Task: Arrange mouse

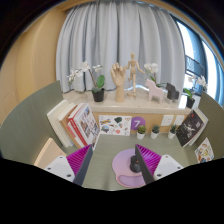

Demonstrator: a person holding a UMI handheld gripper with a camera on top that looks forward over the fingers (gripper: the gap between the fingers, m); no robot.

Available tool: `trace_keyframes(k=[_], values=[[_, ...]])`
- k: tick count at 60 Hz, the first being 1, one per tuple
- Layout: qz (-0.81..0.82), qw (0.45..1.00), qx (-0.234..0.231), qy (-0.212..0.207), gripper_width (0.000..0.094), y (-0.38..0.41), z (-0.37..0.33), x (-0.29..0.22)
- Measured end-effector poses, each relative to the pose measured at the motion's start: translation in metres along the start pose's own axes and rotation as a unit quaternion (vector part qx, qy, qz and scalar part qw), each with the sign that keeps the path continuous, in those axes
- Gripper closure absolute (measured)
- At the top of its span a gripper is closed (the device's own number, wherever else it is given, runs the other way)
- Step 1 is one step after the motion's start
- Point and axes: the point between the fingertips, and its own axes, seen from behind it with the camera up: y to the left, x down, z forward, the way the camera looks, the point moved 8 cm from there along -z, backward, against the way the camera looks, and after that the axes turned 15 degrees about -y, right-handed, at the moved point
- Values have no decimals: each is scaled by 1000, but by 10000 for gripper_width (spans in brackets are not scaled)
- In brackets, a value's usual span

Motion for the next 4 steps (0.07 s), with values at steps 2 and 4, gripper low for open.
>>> trace_keyframes(k=[2, 4], values=[[-1, 1000, 4, -2, 76, -1, -2, 2], [-3, 1000, 6, -2, 74, -2, -2, 3]])
